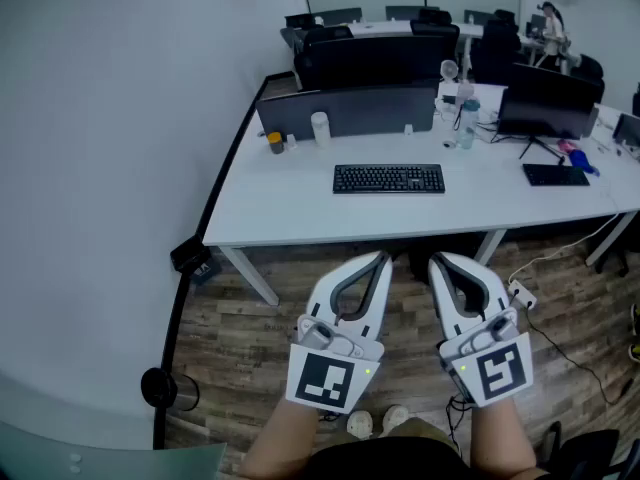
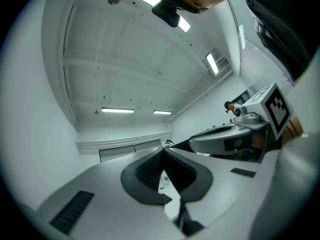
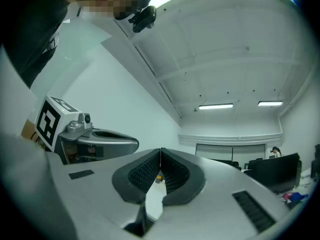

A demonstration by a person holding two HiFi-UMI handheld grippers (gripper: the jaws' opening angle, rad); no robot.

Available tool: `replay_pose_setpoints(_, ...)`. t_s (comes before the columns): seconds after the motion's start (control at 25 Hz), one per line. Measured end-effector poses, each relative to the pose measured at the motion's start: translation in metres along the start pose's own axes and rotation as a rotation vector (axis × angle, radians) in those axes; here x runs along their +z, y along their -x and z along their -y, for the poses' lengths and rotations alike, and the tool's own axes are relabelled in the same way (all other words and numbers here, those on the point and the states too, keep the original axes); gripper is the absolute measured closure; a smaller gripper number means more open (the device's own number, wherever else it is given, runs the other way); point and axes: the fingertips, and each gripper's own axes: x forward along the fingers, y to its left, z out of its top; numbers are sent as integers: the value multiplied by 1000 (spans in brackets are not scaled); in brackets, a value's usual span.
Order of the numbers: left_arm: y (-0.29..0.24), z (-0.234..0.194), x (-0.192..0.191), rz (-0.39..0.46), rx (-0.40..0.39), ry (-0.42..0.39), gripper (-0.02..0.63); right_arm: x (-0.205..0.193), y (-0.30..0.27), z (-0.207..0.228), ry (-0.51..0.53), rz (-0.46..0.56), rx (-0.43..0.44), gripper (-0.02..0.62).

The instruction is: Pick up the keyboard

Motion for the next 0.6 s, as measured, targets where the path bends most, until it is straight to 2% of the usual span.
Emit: replay_pose_setpoints(0.6,-10,4,-1,-17,18,-4,598,-10,3,7,-17,-1,44,565)
